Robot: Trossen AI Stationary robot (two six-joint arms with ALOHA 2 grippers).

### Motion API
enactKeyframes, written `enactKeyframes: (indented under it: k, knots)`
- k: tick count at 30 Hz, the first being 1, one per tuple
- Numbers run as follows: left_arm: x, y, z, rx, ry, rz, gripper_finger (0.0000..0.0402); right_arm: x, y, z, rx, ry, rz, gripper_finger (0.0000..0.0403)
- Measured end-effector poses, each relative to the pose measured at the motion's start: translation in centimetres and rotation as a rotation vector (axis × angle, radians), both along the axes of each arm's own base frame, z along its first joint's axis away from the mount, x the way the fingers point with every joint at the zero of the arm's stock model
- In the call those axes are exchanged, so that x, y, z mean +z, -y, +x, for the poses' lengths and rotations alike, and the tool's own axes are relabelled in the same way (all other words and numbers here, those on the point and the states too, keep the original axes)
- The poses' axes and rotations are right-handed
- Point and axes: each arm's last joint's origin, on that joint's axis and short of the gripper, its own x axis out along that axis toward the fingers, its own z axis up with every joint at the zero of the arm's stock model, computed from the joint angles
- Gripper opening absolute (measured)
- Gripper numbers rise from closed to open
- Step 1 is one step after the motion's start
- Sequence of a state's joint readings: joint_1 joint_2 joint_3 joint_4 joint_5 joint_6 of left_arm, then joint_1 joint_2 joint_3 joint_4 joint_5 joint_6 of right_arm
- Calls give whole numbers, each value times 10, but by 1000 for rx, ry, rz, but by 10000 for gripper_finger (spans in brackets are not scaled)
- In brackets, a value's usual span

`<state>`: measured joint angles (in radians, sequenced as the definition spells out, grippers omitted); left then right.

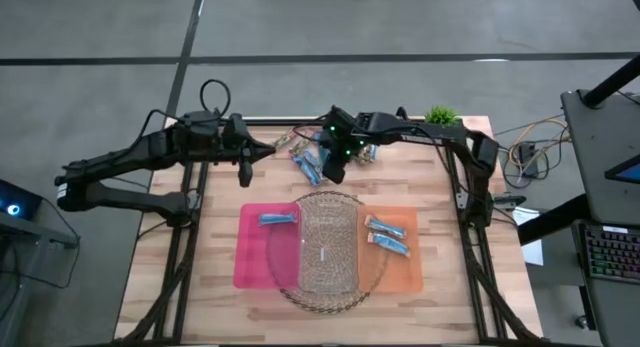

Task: Pick and place Granola Bars by type
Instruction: Put the red granola bar into the pink bin

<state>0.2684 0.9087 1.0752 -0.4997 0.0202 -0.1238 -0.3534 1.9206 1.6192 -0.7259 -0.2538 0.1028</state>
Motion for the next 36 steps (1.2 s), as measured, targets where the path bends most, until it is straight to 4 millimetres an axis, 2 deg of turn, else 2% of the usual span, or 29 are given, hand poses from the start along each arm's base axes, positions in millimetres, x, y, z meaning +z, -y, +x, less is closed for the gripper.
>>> enactKeyframes:
  k: [4, 11, 24, 36]
  knots:
    - [-4, 2, -7, -9, -56, -21, 0, 25, -18, 0, 40, 67, -17, 18]
    - [1, 9, -30, -10, -42, -22, 0, 46, -46, 10, 76, 131, 10, 18]
    - [10, 17, -64, 25, 23, -5, 0, 60, -88, 25, 116, 231, 50, 18]
    - [11, 18, -70, 37, 38, 14, 0, 71, -123, 37, 127, 373, 114, 18]
